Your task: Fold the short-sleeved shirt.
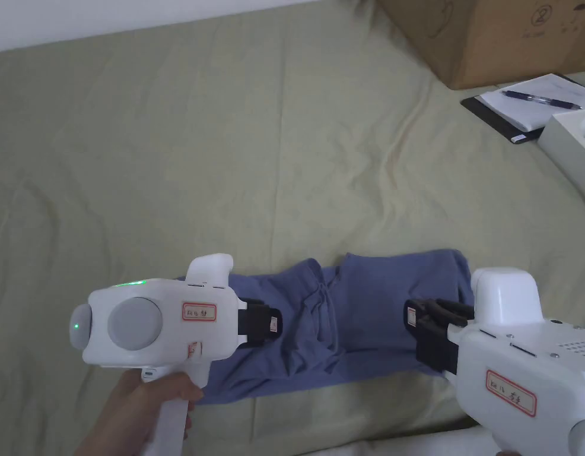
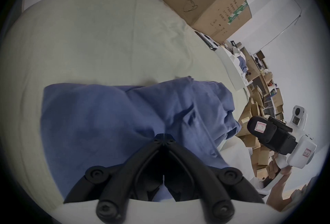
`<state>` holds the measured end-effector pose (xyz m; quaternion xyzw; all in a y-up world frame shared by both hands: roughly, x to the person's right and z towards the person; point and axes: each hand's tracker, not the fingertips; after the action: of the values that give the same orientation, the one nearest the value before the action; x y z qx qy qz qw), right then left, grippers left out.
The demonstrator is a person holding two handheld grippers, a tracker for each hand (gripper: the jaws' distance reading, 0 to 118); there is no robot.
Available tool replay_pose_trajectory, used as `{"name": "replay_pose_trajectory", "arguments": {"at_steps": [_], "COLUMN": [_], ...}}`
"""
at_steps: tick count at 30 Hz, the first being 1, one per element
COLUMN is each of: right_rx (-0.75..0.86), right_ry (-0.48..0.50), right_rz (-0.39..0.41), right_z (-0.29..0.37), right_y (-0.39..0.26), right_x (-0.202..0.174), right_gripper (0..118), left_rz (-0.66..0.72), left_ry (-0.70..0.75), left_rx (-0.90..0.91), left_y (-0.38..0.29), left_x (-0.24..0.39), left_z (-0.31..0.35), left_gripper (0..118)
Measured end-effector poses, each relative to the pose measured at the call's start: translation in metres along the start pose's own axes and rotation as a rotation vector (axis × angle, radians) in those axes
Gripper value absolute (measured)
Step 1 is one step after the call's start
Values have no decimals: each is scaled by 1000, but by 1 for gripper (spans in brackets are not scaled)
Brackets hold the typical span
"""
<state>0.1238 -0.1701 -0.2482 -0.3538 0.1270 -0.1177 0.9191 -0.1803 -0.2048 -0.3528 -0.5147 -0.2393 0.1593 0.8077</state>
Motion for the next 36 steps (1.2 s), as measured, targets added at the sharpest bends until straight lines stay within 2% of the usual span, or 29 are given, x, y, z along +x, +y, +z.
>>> {"name": "replay_pose_trajectory", "arguments": {"at_steps": [10, 15, 18, 24, 25, 26, 28, 29, 31, 36], "right_rx": [-17, -11, -5, 59, 73, 87, 103, 111, 122, 127], "right_ry": [-4, 1, 5, 13, 14, 11, 7, 7, 11, 16], "right_rz": [-13, -18, -10, 21, 29, 39, 57, 64, 72, 92], "right_z": [-3, -3, -1, 5, 6, 6, 6, 5, 4, -3], "right_y": [-5, -3, -1, 1, 1, 1, 2, 2, 4, 8], "right_x": [8, 6, 0, -14, -17, -20, -27, -31, -37, -49], "right_gripper": [0, 0, 0, 0, 0, 0, 0, 0, 0, 0], "left_rz": [-66, -103, -57, 116, 146, 176, 219, 227, 237, 352], "left_ry": [-20, -107, -184, -174, -166, -167, -158, -180, -210, -214], "left_rx": [-91, -64, -57, 73, 85, 93, 98, 99, 113, 58], "left_y": [-11, -11, -12, -18, -17, -18, -23, -25, -31, -35], "left_x": [36, 43, 34, -32, -47, -63, -87, -98, -116, -154], "left_z": [-35, -25, -14, 39, 49, 60, 78, 87, 98, 87], "left_gripper": [0, 0, 0, 0, 6, 22, 74, 86, 99, 101]}}
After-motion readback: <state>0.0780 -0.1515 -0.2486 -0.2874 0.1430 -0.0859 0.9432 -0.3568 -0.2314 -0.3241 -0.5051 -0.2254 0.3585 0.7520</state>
